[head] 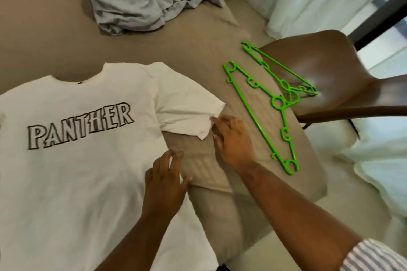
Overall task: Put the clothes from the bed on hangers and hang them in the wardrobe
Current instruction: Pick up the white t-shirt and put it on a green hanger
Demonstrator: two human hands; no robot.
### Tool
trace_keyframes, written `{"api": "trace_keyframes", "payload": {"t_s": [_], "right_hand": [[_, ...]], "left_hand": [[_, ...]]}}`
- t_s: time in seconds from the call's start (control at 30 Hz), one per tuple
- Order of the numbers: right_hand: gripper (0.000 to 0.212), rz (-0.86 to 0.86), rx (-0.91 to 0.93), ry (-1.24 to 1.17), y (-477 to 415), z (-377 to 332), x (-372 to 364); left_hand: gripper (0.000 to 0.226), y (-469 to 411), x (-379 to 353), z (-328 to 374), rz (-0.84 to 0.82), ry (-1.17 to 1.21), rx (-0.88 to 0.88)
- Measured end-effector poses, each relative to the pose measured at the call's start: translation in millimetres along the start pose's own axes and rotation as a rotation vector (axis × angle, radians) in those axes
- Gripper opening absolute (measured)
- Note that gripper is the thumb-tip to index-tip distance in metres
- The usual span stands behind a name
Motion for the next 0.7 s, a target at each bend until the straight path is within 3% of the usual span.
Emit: {"api": "trace_keyframes", "payload": {"t_s": [0.07,0.13,0.23,0.3,0.33,0.43,0.6,0.7], "right_hand": [[0.046,-0.002,-0.008,-0.113,5.0,16.6,5.1],[0.041,0.11,-0.096,-0.131,13.8,42.8,18.5],[0.058,0.309,-0.597,-0.041,41.2,104.3,49.2],[0.066,0.191,-0.903,-0.187,59.4,145.4,48.1],[0.064,0.107,-0.953,-0.269,62.9,158.3,43.2],[0.045,0.042,-0.828,-0.403,58.8,167.2,40.6],[0.008,0.266,-0.673,-0.634,68.3,142.0,81.6],[0.013,0.401,-0.571,-0.715,83.8,113.7,114.2]], "left_hand": [[0.068,-13.0,-4.7,11.3,-0.025,0.056,0.096],[0.071,-21.7,-7.2,12.8,0.022,0.196,0.196],[0.071,-30.5,-5.0,10.6,0.038,0.25,0.252],[0.07,-35.6,-4.7,10.2,0.003,0.238,0.239],[0.071,-37.6,-4.6,10.0,-0.023,0.237,0.242],[0.075,-42.5,-2.0,9.6,-0.11,0.239,0.249],[0.075,-39.9,6.0,14.3,-0.27,0.275,0.271],[0.054,-32.5,23.6,31.3,-0.237,0.376,0.243]]}}
Point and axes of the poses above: each hand's wrist, its own y-axis away from the middle knuckle, its own x-axis out of the back of the hand, z = x × y, the point moved 6 cm from there along -y, towards the middle knuckle, and after that the axes turned 15 degrees about -z, right-handed, at the moved point
